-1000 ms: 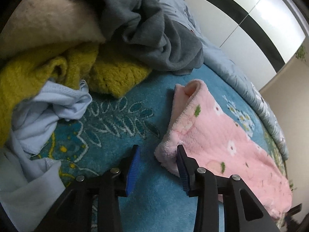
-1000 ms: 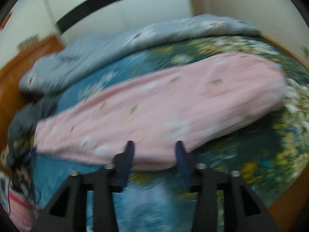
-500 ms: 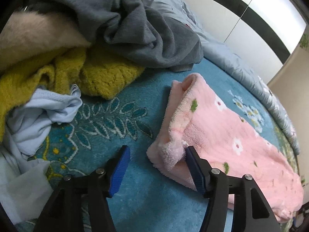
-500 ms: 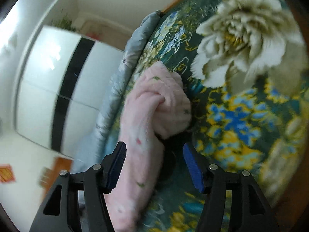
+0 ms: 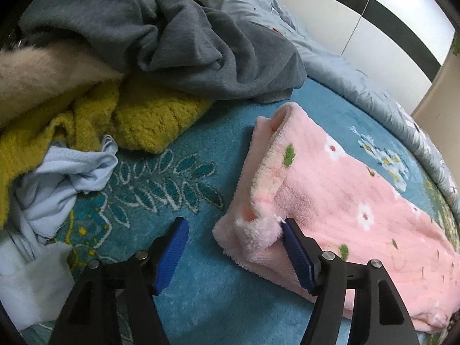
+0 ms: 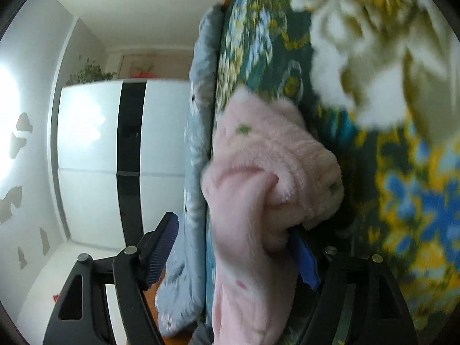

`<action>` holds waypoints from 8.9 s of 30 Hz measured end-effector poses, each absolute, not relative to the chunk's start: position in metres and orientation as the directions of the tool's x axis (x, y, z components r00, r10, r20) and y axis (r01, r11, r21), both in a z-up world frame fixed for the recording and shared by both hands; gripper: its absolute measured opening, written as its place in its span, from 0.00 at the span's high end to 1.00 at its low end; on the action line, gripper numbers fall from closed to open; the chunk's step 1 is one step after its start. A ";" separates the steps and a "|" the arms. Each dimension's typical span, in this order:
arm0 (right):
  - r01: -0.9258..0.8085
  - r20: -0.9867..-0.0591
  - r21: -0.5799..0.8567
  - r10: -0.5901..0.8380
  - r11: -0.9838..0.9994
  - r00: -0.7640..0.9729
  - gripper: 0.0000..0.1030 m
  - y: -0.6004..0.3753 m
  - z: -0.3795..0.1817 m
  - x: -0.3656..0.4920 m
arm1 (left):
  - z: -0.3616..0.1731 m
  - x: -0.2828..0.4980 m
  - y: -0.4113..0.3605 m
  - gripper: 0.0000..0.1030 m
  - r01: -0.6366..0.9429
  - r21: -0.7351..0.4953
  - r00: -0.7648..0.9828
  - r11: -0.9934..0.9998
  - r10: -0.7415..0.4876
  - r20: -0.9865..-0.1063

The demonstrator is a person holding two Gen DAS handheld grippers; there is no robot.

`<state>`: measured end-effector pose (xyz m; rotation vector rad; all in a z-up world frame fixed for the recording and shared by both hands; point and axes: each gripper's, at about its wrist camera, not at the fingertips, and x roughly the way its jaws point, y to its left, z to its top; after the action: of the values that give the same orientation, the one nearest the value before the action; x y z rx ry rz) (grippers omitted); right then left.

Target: Fold clothes

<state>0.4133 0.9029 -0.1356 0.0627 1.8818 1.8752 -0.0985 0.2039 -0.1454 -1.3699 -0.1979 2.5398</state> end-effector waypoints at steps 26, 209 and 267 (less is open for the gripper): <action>-0.750 -0.652 0.652 0.424 -0.111 -0.629 0.87 0.896 -0.120 0.433 | -0.139 -0.127 0.197 0.30 -0.139 -0.252 -0.512 -0.958 0.288 -0.809; -0.569 -0.746 0.392 0.112 -0.723 -0.656 0.81 0.621 -0.083 0.193 | -0.122 -0.053 0.351 0.83 -0.395 -0.830 0.024 -0.394 0.899 -0.438; -0.681 -0.568 0.663 0.384 -0.310 -0.728 0.33 0.701 -0.120 0.379 | -0.108 0.054 0.407 0.62 -0.781 -0.381 -0.032 -0.495 0.641 -0.767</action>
<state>0.3785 0.7009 -0.1201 -0.4018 1.2585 2.0733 0.0536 0.4071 -0.1075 -1.1775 0.1737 1.7310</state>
